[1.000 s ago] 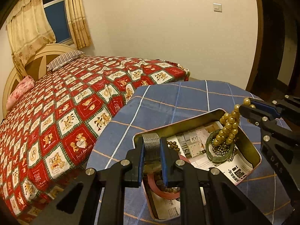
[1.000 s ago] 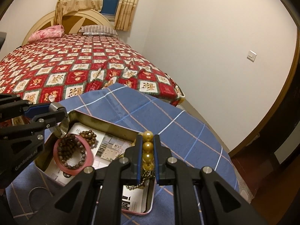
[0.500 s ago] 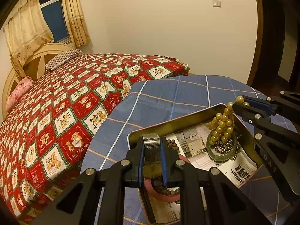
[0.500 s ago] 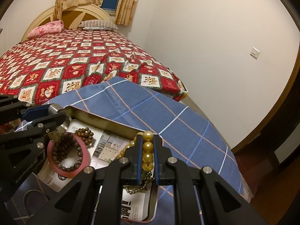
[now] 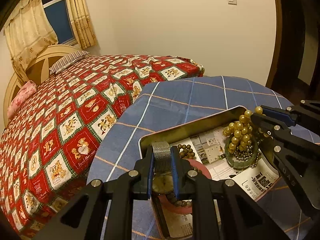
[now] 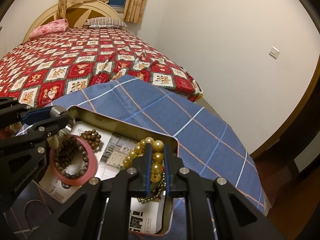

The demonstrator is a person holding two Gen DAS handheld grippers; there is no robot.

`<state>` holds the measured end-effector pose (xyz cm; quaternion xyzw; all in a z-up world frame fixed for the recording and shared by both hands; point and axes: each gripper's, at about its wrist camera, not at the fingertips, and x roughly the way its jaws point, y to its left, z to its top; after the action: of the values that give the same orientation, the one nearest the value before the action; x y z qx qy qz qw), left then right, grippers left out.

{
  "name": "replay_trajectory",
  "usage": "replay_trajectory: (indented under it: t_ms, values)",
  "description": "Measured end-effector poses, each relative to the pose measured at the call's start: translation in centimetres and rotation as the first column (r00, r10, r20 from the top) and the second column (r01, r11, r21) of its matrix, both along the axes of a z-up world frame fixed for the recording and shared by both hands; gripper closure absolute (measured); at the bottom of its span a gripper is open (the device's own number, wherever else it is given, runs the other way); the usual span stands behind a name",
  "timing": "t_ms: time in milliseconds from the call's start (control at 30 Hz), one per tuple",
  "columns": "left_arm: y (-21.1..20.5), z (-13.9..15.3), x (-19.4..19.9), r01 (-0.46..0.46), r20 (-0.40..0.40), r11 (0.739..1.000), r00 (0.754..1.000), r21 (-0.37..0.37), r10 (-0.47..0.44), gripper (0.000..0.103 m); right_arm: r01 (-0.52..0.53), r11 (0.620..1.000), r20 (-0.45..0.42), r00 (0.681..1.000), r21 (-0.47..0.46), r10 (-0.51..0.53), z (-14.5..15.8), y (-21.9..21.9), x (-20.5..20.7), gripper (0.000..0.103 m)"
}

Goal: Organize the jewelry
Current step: 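Open both grippers to drop the watch and gold strand into the tin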

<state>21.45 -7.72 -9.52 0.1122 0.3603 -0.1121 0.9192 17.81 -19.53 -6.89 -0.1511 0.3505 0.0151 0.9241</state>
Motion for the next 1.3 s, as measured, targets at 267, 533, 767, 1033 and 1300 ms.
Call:
replay_trajectory:
  t_ms: [267,533,767,1033,1300]
  values:
    - [0.0,-0.1,0.1,-0.005,-0.004,1.000,1.000,0.007,0.005,0.062,0.013,1.000,0.001,1.000,0.011,-0.013,0.0,-0.4,-0.1,0.076]
    - [0.2,0.8,-0.7,-0.021,0.051,0.999,0.999,0.032,0.019,0.028,0.051,0.999,0.015,0.999,0.013,-0.051,0.3,-1.5,-0.7,0.056]
    - [0.7,0.7,-0.9,-0.043,0.049,0.998,0.998,0.047,0.041,0.028,0.070,0.997,0.012,0.997,0.020,-0.070,0.1,-2.1,-1.6,0.049]
    - [0.8,0.6,-1.6,-0.050,0.051,0.997,0.998,0.064,0.047,0.028,0.063,0.998,0.005,0.998,0.019,-0.063,-0.3,-1.8,-2.3,0.049]
    - [1.5,0.5,-2.4,-0.071,0.052,0.994,0.996,0.077,0.067,0.028,0.064,0.997,0.011,0.998,0.033,-0.064,-0.1,-1.7,-3.4,0.046]
